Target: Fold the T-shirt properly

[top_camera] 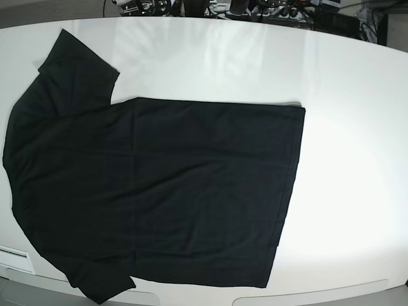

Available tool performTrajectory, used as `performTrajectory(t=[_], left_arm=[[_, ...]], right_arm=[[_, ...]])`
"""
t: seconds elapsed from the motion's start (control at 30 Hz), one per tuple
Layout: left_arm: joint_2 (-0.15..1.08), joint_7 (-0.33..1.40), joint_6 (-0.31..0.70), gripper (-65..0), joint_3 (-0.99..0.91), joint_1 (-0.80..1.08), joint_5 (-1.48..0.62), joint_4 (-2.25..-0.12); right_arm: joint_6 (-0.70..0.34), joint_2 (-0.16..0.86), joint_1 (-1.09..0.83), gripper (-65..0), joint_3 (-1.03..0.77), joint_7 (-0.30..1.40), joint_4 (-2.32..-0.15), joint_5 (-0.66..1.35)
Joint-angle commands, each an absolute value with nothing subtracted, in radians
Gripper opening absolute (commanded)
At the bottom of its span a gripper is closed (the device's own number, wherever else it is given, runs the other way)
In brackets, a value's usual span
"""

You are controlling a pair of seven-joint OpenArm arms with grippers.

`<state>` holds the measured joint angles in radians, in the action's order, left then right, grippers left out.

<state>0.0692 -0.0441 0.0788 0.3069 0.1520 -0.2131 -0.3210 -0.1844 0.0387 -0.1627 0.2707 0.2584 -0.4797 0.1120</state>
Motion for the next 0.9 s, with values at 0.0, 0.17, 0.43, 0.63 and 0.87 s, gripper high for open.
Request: performTrajectory(t=[0.0, 0.17, 0.43, 0.63, 0.87], left_arm=[[0.069, -0.047, 0.078, -65.0, 0.307, 0.154, -0.218, -0.328], [0.070, -0.048, 0.077, -65.0, 0.307, 0.154, -0.218, -0.328], [0.070, -0.048, 0.077, -65.0, 0.307, 0.154, -0.217, -0.328], [0.070, -0.047, 0.078, -65.0, 0.307, 0.154, -0.218, -0.328], [0.070, -0.019, 0.078, -65.0, 0.307, 0.154, -0.218, -0.330]], right_arm=[[-0.191, 0.041, -0.160, -65.0, 0.268, 0.254, -0.491, 0.113], [-0.191, 0.041, -0.160, -65.0, 0.268, 0.231, -0.491, 0.087], [-0.208, 0.041, -0.160, -65.0, 0.268, 0.229, -0.491, 0.070], [-0.261, 0.042, -0.160, -65.0, 0.268, 0.258, -0.493, 0.069], [-0.265, 0.043, -0.160, -65.0, 0.268, 0.339, -0.545, 0.069]])
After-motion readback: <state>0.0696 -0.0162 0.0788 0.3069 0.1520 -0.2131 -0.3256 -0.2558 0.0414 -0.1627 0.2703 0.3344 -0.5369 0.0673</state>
